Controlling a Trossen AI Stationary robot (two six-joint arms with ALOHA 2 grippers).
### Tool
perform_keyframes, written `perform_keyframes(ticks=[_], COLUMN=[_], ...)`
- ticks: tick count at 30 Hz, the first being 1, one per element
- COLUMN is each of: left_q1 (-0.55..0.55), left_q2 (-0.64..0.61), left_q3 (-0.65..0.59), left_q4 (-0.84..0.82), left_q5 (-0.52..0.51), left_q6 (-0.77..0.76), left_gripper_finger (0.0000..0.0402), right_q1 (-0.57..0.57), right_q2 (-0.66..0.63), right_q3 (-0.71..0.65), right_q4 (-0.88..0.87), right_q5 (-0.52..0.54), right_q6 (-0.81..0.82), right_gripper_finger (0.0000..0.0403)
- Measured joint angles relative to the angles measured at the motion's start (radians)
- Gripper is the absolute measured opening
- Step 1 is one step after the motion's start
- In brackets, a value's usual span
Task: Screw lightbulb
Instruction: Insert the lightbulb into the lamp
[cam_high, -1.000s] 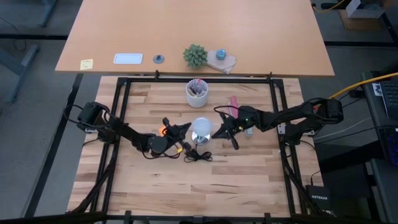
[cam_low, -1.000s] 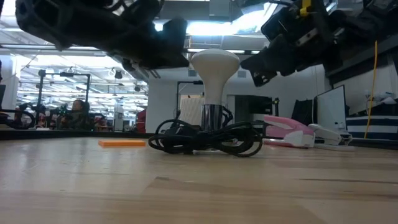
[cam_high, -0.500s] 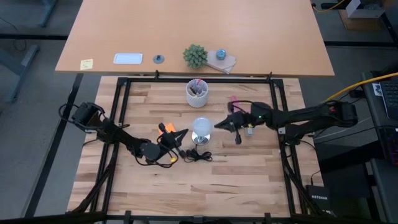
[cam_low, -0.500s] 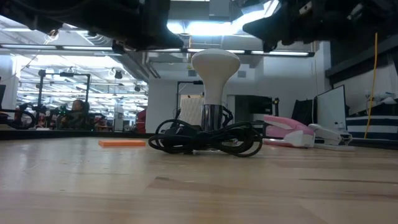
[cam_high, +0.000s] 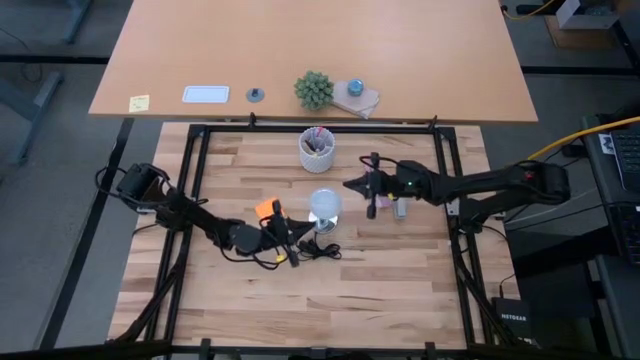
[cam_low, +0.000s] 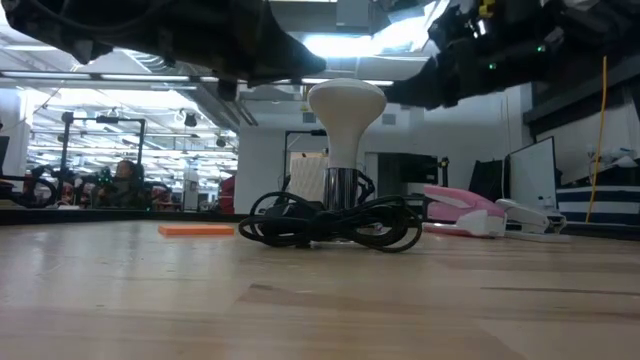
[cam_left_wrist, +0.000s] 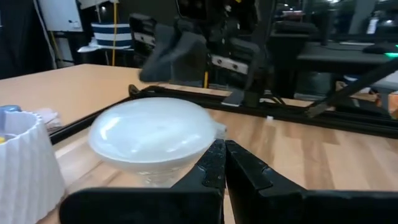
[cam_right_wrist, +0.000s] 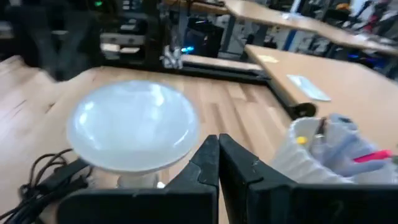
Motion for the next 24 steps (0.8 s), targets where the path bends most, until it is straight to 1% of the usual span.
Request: perform_keyframes(ticks=[5,11,14,19,24], left_q1=[0.031,0.048,0.048,0.048,0.048], left_q2=[0.000,0.001,0.001,0.001,0.001], left_q3=[0.000,0.000,0.000,0.000,0.000], left_q4=[0.000,-0.022,-0.034,-0.048,-0.052], left_q5=[-0.002,-0.008,-0.011,-0.047,-0.075], left_q6=[-0.002,-0.004,-0.004,-0.008,-0.005], left_gripper_finger=[0.0001,0.0001,0.0001,0.0001,0.0001], right_q1=[0.002,0.002,0.002,0.002,0.002], right_q2=[0.042,0.048,0.048,0.048,0.048], right_q3=[0.000,0.000,0.000,0.000,0.000], right_q4=[0.020,0.020,0.021,0.020,0.020], right_q5=[-0.042,-0.093,-0.094,-0.119,-0.120], right_q6=[0.037,0.054,0.078,0.106,0.131], right_gripper_finger=[0.0005,0.0005,0.0005,0.0005,0.0005])
